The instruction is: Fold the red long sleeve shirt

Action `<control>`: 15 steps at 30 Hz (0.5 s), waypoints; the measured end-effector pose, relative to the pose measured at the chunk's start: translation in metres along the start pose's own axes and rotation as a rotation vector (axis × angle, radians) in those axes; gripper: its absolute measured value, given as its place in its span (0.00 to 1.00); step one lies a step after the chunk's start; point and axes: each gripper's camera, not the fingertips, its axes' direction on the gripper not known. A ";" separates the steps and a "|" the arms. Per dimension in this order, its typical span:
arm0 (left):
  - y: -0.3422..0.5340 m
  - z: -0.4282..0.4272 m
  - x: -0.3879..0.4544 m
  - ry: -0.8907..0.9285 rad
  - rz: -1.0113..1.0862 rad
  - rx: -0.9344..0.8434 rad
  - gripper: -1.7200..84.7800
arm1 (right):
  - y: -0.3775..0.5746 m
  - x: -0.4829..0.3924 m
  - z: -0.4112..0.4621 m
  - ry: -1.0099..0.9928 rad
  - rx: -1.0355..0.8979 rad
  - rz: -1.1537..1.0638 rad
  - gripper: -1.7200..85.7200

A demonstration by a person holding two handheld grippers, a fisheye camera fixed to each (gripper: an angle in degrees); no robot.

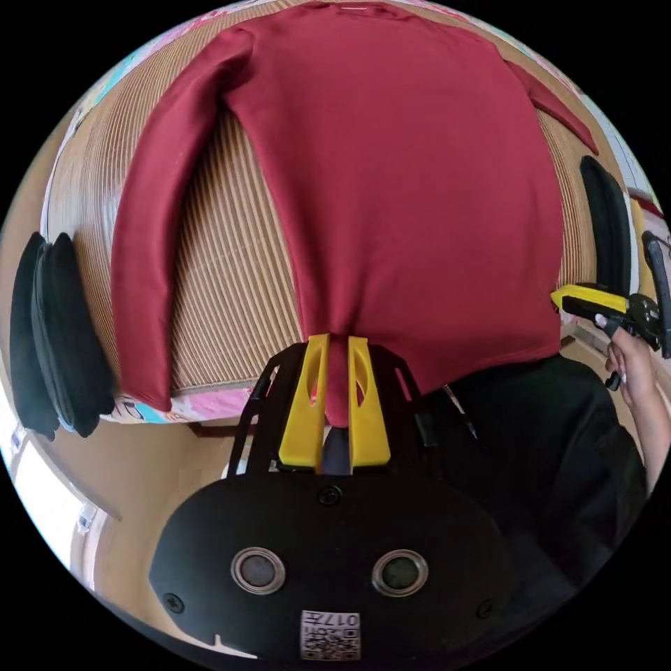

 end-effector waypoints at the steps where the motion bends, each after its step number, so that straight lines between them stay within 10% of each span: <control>1: 0.003 -0.003 -0.008 0.012 -0.036 -0.004 0.06 | 0.000 0.005 -0.004 -0.027 0.007 -0.007 0.06; 15: 0.126 -0.032 -0.200 1.040 -1.106 0.475 0.09 | 0.019 0.092 -0.012 -0.204 0.132 0.203 0.06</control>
